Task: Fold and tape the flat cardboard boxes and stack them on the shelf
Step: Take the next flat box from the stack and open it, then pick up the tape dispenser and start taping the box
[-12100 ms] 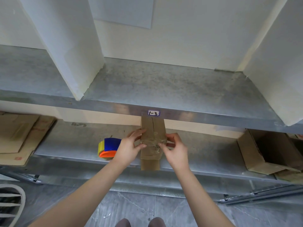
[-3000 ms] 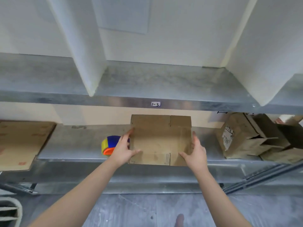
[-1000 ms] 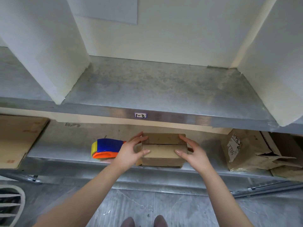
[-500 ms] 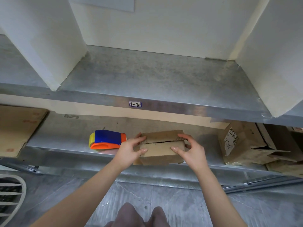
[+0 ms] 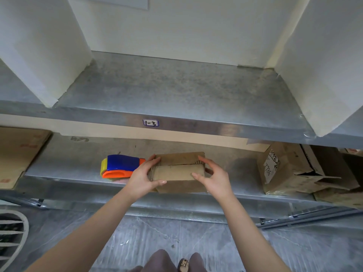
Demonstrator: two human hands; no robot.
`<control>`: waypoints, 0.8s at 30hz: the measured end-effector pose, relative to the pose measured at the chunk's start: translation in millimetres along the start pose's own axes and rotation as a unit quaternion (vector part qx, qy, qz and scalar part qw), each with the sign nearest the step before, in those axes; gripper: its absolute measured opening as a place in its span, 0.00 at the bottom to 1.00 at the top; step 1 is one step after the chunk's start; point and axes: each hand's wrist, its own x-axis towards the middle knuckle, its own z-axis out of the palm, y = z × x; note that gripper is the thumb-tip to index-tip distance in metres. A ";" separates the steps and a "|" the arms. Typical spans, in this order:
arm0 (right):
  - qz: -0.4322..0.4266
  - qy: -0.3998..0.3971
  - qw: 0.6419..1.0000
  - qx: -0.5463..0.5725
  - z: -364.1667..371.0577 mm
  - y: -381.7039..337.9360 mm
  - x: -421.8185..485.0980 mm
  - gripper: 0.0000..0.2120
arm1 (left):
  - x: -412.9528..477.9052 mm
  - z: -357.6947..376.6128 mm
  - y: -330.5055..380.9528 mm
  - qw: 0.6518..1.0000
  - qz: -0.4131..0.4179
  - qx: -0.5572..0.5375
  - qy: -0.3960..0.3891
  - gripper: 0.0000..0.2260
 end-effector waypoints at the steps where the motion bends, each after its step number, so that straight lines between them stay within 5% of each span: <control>1: 0.007 -0.003 1.000 0.006 3.8 3.4 -0.6 0.27 | 0.1 -2.4 -0.5 1.000 -0.002 -0.004 -0.010 0.36; 7: 0.039 -0.005 0.994 0.099 6.3 40.5 -18.2 0.25 | -0.7 13.6 3.9 0.999 0.042 0.019 -0.015 0.29; 13: 0.032 0.000 0.998 0.048 -14.8 47.0 1.0 0.28 | 17.7 35.7 18.1 0.995 0.074 0.066 0.030 0.22; 24: 0.001 0.029 1.000 -0.004 3.2 44.4 16.1 0.26 | 39.5 24.5 2.1 0.997 0.043 0.064 -0.022 0.22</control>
